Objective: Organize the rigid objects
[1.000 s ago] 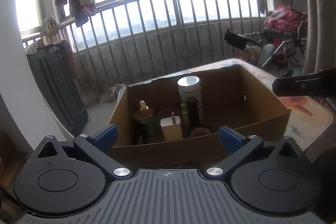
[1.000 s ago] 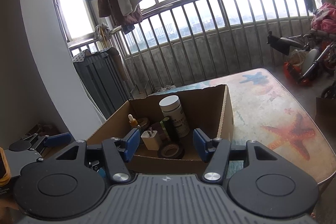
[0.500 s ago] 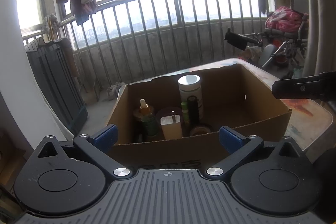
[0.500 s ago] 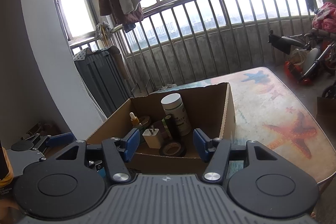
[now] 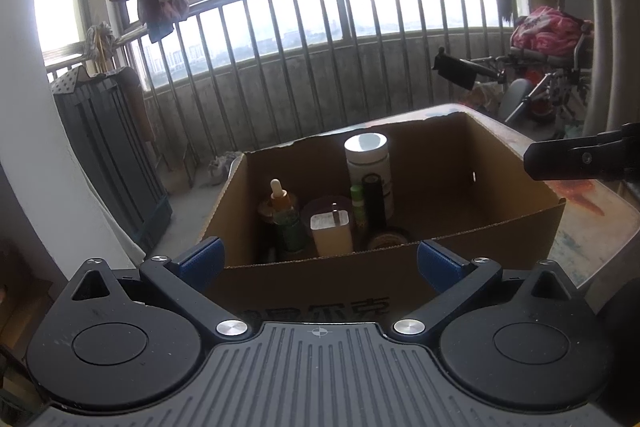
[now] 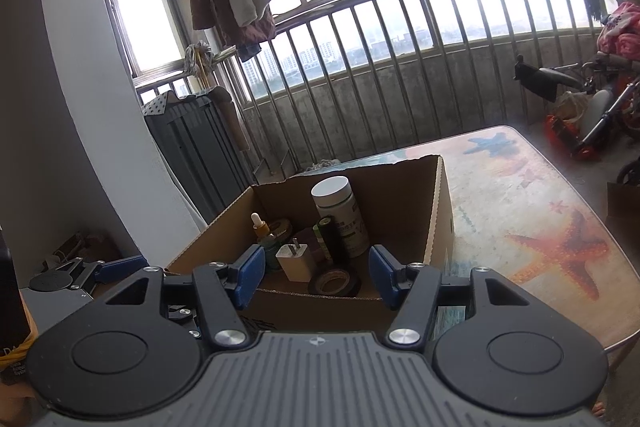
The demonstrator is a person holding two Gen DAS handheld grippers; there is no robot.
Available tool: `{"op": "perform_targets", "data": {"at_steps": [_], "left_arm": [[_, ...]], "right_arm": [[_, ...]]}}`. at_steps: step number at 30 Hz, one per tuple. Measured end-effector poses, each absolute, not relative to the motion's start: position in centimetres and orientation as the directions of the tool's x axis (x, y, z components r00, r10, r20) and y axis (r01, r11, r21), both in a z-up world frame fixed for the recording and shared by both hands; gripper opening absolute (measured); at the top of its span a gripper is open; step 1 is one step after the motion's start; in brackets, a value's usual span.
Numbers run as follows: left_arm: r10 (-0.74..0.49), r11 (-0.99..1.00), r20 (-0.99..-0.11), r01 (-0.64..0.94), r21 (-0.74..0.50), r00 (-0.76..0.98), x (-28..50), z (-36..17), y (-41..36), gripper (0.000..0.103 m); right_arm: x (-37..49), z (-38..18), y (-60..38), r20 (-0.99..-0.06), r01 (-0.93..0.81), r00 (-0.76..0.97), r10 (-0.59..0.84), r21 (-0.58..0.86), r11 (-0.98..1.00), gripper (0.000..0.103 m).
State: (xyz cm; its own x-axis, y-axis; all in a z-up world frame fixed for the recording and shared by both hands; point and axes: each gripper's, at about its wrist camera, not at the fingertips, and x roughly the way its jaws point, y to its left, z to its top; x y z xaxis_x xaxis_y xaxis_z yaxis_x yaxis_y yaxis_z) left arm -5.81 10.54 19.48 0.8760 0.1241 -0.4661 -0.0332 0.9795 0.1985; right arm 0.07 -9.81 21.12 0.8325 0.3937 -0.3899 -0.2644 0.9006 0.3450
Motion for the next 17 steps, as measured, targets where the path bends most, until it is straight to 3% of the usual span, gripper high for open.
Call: {"op": "perform_targets", "data": {"at_steps": [17], "left_arm": [[0.134,0.978,-0.448,-0.045,0.202,0.884,-6.11,19.51,10.40,0.103]], "right_arm": [[0.01,21.21,-9.56,-0.391,-0.271,0.831,0.395,0.335,0.902,0.062]]}}
